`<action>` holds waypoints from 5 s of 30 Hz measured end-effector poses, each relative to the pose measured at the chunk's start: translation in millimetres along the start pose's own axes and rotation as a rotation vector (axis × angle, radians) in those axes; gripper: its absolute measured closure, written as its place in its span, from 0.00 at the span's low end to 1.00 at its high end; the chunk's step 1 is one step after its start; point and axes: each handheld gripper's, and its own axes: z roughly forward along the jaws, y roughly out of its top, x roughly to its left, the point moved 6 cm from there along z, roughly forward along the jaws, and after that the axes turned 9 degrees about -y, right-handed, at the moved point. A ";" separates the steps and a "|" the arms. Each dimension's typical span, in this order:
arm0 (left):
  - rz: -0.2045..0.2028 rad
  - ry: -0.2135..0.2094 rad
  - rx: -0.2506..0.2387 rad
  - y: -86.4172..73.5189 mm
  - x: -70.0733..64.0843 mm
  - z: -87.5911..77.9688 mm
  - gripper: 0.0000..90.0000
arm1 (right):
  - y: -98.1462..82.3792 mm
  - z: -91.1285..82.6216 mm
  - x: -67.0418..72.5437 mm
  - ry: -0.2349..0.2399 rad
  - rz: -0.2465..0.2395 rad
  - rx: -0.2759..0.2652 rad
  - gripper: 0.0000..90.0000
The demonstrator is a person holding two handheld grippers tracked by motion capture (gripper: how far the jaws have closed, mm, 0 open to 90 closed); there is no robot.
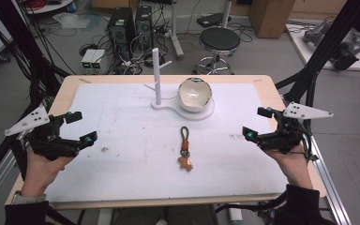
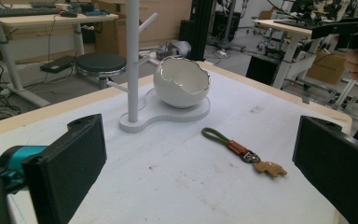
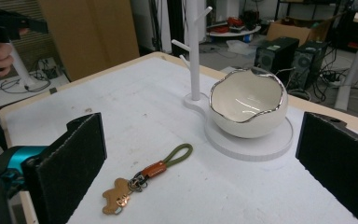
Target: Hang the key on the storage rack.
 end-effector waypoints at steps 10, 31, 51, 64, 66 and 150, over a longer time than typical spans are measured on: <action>-0.001 0.002 0.013 -3.9 -0.8 0.0 0.03 | 2.3 54.8 7.0 -0.065 -0.024 0.055 0.01; 0.045 0.023 -0.014 -7.9 -4.2 -12.0 0.03 | -14.8 148.5 0.1 -0.059 0.045 0.322 0.01; 0.028 0.025 0.006 -14.6 -3.2 -13.1 0.04 | -82.4 217.8 14.6 -0.225 -0.032 0.486 0.01; 0.026 0.029 0.008 -16.2 -4.8 -16.3 0.03 | -97.4 233.9 25.7 -0.215 -0.094 0.521 0.21; 0.027 0.031 0.009 -16.2 -5.4 -16.7 0.04 | -99.8 235.9 28.6 -0.215 -0.115 0.531 0.28; 0.011 0.131 0.018 -27.2 -11.3 -34.7 0.13 | 97.4 278.3 83.7 -0.128 -0.208 0.259 0.94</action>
